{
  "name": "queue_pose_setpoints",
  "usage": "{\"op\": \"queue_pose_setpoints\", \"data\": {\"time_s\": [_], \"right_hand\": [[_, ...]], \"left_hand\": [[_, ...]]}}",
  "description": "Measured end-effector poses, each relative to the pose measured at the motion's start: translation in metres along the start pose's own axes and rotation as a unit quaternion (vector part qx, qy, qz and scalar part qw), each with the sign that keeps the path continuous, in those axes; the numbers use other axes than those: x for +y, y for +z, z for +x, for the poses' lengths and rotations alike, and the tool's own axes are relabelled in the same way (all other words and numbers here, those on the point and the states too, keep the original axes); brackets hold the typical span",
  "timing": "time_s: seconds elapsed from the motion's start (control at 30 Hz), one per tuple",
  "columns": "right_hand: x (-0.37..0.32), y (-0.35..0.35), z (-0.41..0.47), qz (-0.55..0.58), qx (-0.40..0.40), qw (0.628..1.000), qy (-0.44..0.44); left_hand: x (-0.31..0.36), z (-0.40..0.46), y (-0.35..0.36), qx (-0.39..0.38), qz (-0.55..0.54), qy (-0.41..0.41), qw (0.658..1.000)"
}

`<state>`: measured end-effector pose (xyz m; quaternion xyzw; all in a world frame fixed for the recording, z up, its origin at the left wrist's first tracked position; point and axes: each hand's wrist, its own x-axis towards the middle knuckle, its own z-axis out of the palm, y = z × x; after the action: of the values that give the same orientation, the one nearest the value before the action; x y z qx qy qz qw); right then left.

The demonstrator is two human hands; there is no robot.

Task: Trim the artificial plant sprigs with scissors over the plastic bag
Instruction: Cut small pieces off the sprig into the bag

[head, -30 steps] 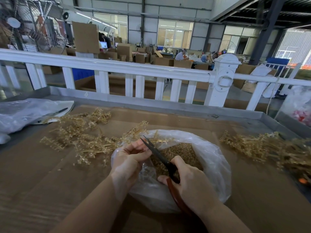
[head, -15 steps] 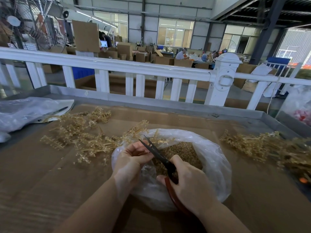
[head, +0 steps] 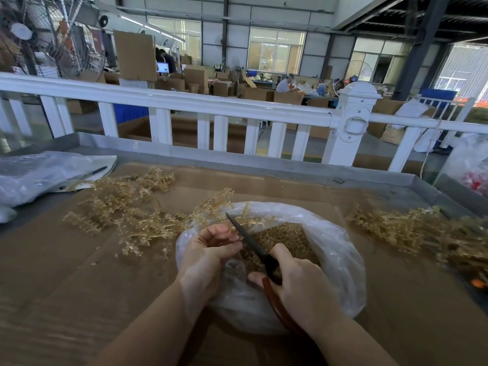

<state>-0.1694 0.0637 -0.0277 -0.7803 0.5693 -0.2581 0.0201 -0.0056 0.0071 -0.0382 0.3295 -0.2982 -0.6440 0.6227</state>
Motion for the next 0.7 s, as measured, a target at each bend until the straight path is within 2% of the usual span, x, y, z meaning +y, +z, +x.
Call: {"op": "queue_pose_setpoints", "data": {"time_s": [0.13,0.27,0.7], "right_hand": [[0.0023,-0.0028,-0.0003,0.049,0.036,0.998,0.027],[0.0022,-0.0032,-0.0012,0.056,0.054,0.996,0.032],[0.0033,0.0017,-0.0060,0.034,0.066,0.997,0.008]], "left_hand": [[-0.0015,0.0009,0.0002,0.024,-0.039,-0.034,0.998],[-0.0039,-0.0001,0.0032,0.043,-0.039,-0.024,0.998],[-0.0026,-0.0009,0.0060,0.027,-0.087,-0.025,0.996]]}}
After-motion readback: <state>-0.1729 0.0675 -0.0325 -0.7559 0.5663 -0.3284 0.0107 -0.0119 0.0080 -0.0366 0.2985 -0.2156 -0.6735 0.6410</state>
